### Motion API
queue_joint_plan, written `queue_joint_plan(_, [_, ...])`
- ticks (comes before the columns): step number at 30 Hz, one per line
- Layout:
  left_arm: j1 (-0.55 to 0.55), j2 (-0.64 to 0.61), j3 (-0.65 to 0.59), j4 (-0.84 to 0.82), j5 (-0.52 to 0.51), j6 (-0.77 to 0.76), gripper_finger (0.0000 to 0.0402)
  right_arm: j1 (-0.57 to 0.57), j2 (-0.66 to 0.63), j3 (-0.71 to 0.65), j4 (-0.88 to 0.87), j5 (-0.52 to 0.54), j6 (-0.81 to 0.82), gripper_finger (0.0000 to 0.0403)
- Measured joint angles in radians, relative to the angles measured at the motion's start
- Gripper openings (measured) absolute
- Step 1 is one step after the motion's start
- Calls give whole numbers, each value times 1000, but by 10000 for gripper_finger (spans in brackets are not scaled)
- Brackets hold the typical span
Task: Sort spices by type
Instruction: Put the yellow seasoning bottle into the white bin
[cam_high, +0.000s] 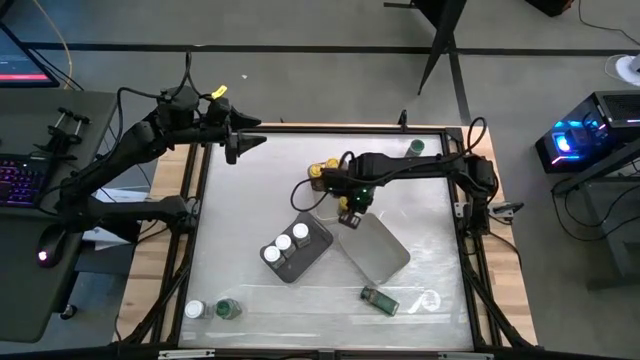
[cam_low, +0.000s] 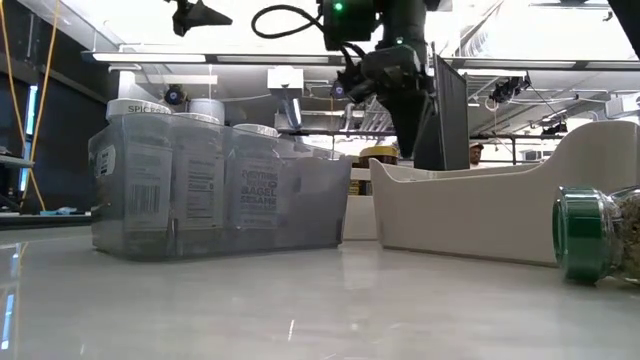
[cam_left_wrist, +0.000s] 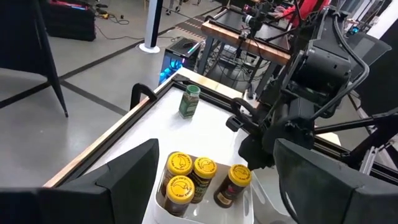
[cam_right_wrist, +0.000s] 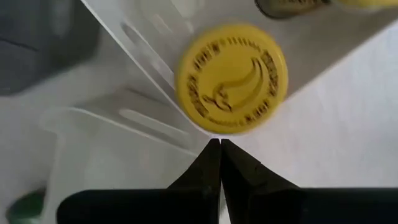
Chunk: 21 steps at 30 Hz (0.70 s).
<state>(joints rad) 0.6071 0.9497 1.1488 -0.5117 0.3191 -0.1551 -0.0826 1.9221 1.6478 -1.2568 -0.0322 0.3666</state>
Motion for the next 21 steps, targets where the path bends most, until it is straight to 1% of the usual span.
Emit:
queue_joint_plan(15, [0,0,0,0,-9,1,305,-42,0,0,187,-3,29,0])
queue_joint_plan(21, [0,0,0,0,-9,1,305,-39,0,0,164,-17,26,0])
